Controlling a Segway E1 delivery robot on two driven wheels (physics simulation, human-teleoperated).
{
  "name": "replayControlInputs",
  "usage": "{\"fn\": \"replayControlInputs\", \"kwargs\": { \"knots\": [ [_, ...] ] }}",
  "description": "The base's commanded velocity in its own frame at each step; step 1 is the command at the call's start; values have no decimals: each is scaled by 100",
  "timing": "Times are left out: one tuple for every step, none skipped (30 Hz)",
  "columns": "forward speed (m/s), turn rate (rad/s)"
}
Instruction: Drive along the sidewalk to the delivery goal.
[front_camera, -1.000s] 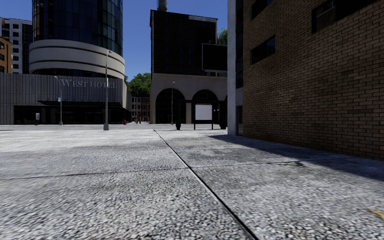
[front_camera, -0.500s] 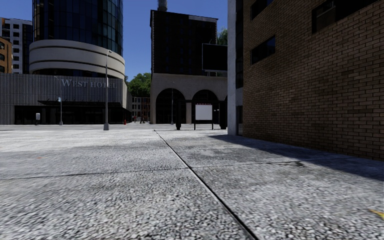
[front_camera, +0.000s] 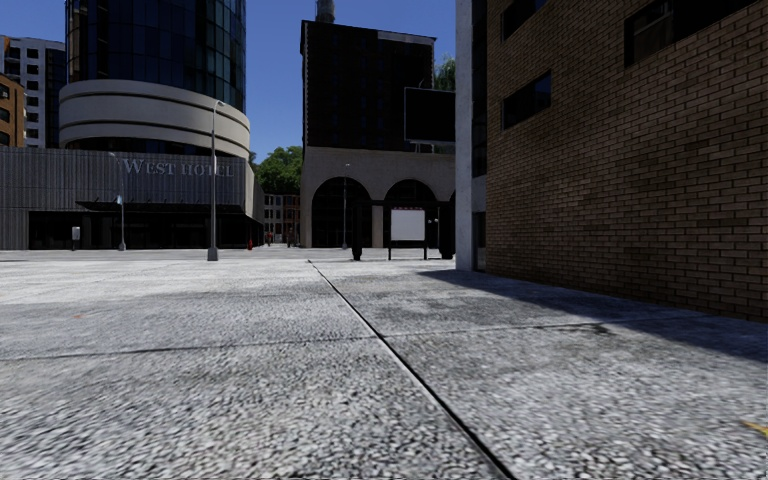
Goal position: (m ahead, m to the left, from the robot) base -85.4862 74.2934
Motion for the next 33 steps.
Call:
{"fn": "replayControlInputs", "kwargs": {
  "knots": [
    [63,19],
    [63,21],
    [63,21],
    [63,26],
    [63,29],
    [63,30],
    [63,30],
    [64,30],
    [68,30],
    [69,30],
    [69,30],
    [74,30],
    [78,30],
    [79,30],
    [80,30],
    [81,30],
    [86,30],
    [112,30],
    [200,30],
    [200,30],
    [200,30],
    [200,30],
    [200,30],
    [200,30],
    [200,30],
    [200,30],
    [200,30],
    [200,30],
    [200,30],
    [200,30],
    [200,30],
    [200,30],
    [200,30]
  ]
}}
